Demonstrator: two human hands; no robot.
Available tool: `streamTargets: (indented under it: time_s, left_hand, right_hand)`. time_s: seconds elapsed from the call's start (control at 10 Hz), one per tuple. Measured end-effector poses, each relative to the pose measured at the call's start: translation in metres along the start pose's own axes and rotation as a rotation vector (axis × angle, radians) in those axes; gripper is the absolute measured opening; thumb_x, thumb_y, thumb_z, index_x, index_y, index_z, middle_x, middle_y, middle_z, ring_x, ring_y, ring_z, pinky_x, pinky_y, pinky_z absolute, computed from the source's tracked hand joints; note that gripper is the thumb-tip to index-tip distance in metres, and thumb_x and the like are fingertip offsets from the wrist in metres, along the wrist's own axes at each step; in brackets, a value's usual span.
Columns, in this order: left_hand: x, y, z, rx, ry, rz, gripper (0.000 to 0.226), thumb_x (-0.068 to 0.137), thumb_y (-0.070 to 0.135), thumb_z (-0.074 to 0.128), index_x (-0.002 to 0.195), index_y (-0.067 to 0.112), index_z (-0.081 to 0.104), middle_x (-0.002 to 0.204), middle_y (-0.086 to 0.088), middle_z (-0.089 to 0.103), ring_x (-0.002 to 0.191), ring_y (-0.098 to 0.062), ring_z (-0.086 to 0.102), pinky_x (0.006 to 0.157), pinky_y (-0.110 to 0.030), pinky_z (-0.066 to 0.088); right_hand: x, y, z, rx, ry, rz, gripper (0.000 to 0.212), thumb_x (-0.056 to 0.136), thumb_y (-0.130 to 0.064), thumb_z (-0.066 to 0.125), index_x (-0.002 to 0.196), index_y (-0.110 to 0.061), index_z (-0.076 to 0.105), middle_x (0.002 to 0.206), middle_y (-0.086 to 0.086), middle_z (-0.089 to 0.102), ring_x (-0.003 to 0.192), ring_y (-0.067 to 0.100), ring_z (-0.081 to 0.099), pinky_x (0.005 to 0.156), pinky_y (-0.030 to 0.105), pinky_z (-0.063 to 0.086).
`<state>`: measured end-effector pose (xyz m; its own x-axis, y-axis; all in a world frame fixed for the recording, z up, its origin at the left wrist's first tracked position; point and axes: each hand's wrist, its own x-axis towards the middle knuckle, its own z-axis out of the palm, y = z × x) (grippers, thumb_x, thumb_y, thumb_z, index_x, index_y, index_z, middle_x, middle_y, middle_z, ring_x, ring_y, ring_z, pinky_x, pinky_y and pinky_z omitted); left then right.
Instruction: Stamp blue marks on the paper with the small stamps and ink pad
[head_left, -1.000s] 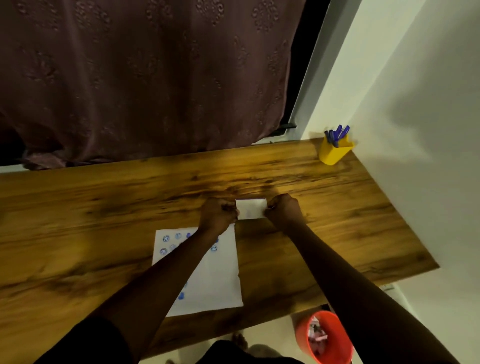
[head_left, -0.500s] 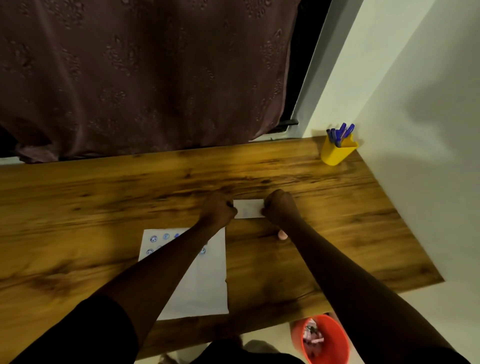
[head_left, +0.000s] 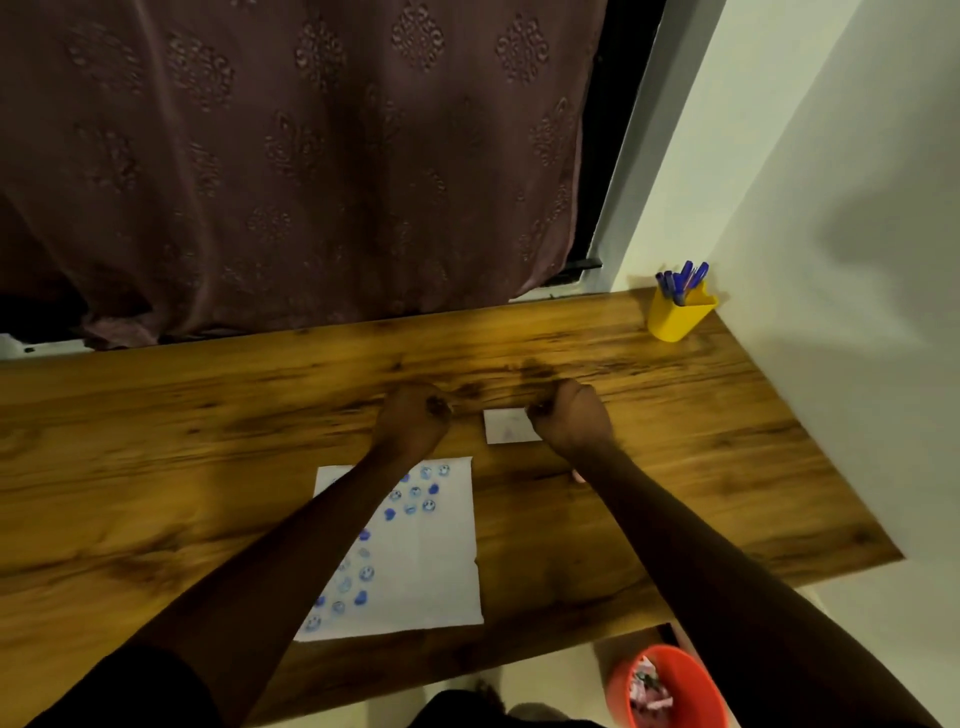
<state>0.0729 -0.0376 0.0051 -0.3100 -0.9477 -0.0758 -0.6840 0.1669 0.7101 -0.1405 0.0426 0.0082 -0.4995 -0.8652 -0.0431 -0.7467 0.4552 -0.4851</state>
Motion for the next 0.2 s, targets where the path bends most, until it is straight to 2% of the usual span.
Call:
streamTargets:
  time_s: [0.1,0.2]
  left_hand:
    - [-0.017,-0.010,-0.035,0.026,0.052,0.103,0.016,0.096,0.018,0.065,0.102,0.014,0.079,0.097,-0.009,0.080,0.087,-0.027,0.074,0.080,-0.038,0.058]
    - [-0.027,-0.009,-0.066,-0.023,0.140,0.150,0.019,0.095,0.018,0.067,0.110,0.016,0.079,0.106,-0.005,0.081,0.088,-0.023,0.074,0.082,-0.033,0.058]
  right_hand:
    - [-0.015,-0.025,0.007,0.163,-0.079,-0.047,0.018,0.088,-0.031,0.072,0.091,-0.014,0.076,0.091,0.004,0.079,0.087,0.020,0.075,0.079,0.035,0.062]
    - [-0.024,-0.063,0.012,0.314,-0.157,-0.134,0.017,0.093,-0.035,0.071,0.101,-0.022,0.079,0.100,-0.006,0.079,0.087,0.003,0.069,0.074,0.017,0.053]
